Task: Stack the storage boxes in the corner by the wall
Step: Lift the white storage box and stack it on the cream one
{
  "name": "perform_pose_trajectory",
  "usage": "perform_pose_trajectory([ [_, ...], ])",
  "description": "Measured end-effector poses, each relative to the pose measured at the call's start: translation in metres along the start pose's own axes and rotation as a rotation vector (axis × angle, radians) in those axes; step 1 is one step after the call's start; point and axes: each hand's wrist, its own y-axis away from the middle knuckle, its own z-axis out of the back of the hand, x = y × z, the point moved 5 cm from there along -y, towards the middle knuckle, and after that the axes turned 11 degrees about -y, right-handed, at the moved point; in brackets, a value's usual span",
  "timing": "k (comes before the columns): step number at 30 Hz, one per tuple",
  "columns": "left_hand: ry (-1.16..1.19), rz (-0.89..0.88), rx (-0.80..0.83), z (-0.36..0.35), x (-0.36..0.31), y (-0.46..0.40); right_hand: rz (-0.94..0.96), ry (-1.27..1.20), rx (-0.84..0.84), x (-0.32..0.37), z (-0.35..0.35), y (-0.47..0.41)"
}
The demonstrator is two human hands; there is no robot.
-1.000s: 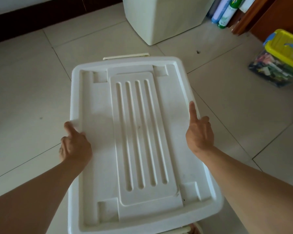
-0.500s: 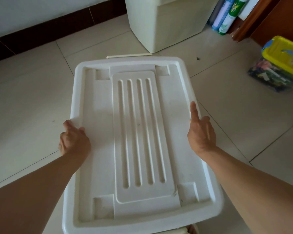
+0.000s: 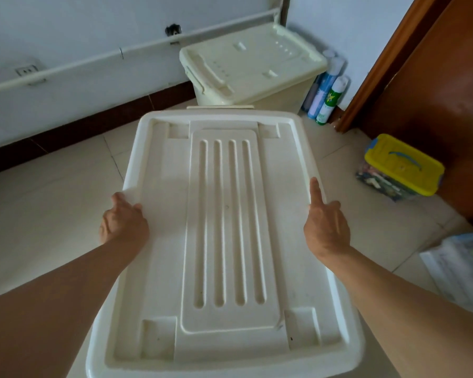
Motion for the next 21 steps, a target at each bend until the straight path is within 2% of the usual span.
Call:
perform_pose_trajectory([
  [12,0.053,-0.03,-0.088,0.102,-0.113,0.029,0.07,-0.037,-0.054,0.022,0.148,-0.067],
  [21,0.038,-0.103,-0.082,0.14,-0.199,-0.027,0.067,-0.031,-0.138,0.055,0.203,-0.134],
])
